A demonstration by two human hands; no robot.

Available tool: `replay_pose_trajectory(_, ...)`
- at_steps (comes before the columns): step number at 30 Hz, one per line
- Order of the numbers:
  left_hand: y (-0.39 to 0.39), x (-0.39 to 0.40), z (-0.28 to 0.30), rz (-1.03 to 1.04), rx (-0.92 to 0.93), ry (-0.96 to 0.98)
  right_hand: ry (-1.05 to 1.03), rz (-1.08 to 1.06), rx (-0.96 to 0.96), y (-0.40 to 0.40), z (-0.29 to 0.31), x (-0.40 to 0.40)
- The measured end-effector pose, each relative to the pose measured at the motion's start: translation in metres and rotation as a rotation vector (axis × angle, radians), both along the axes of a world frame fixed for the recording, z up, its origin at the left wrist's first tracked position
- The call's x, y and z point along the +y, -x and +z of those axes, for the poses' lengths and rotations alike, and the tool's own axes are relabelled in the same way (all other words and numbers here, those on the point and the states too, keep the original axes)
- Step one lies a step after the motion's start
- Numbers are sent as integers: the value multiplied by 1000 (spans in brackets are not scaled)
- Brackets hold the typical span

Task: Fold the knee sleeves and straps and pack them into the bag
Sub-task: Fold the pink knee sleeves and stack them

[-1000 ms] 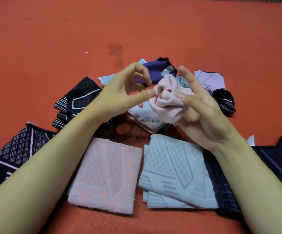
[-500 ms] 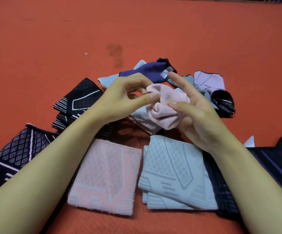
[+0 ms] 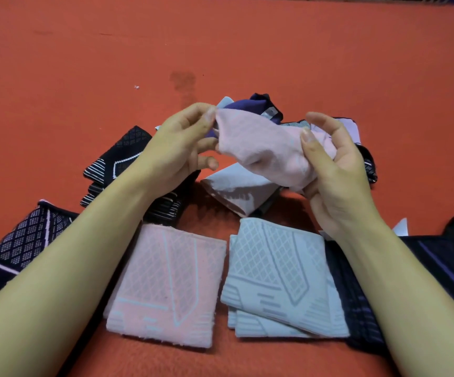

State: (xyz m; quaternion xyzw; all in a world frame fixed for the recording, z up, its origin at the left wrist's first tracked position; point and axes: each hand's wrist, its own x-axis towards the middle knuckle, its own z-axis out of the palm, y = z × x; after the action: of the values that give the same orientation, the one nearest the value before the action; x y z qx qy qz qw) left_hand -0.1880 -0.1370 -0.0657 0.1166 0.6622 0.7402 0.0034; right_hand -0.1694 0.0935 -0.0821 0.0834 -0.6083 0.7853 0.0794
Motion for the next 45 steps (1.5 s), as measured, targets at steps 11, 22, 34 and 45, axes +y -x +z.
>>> replay_pose_trajectory(11, -2, 0, -2, -47, -13, 185, -285, -84, 188, 4, -9, -1)
replay_pose_trajectory(22, -4, 2, 0, 187, 177, 278, -251, -435, 118, 10, -11, 7)
replay_pose_trajectory(34, 10, -9, -3, 527, 116, 146, -46, -442, -84, 20, -12, 16)
replay_pose_trajectory(45, 5, -13, -5, 513, 324, 414, -691, -350, 186, 16, -18, 23)
